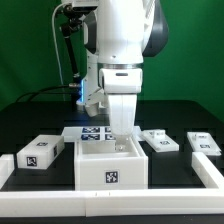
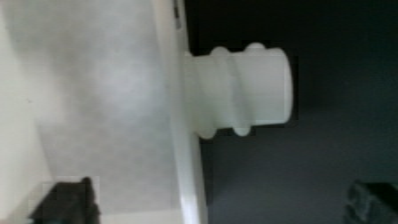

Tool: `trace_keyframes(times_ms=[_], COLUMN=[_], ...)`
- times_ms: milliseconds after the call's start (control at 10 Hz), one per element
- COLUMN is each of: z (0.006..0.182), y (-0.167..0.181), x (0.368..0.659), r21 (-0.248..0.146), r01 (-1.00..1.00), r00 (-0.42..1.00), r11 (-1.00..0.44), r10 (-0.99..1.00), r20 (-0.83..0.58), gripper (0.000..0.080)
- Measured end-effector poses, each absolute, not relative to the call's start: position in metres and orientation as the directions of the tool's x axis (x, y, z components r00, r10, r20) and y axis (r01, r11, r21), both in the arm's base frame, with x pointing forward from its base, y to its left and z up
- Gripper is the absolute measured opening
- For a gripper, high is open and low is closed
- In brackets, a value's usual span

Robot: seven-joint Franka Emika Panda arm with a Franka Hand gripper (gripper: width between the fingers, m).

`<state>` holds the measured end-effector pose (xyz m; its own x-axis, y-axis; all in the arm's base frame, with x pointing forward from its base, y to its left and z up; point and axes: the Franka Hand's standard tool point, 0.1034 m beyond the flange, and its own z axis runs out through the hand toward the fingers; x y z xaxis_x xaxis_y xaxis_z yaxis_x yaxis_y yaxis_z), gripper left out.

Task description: Assemble cabinet

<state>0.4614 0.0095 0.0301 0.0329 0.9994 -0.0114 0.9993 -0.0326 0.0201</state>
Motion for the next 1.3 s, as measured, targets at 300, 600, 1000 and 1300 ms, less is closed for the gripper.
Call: trace_keyframes(times_ms=[300, 600, 1000, 1300], z=[0.03, 0.03, 0.03, 0.033], y=[0.009, 0.009, 0.009, 0.031], x=[0.461, 0.461, 0.461, 0.468], r21=[0.02, 0.02, 0.019, 0.012], r01=[0.999, 0.999, 0.999, 0.998], r00=[0.033, 0.033, 0.034, 0.055], r11=[-0.033, -0.033, -0.033, -0.055], r10=[0.999, 0.999, 0.999, 0.998], r20=[-0.011, -0.012, -0.012, -0.009], gripper=[0.0391, 0.0069, 0.0034, 0.0034])
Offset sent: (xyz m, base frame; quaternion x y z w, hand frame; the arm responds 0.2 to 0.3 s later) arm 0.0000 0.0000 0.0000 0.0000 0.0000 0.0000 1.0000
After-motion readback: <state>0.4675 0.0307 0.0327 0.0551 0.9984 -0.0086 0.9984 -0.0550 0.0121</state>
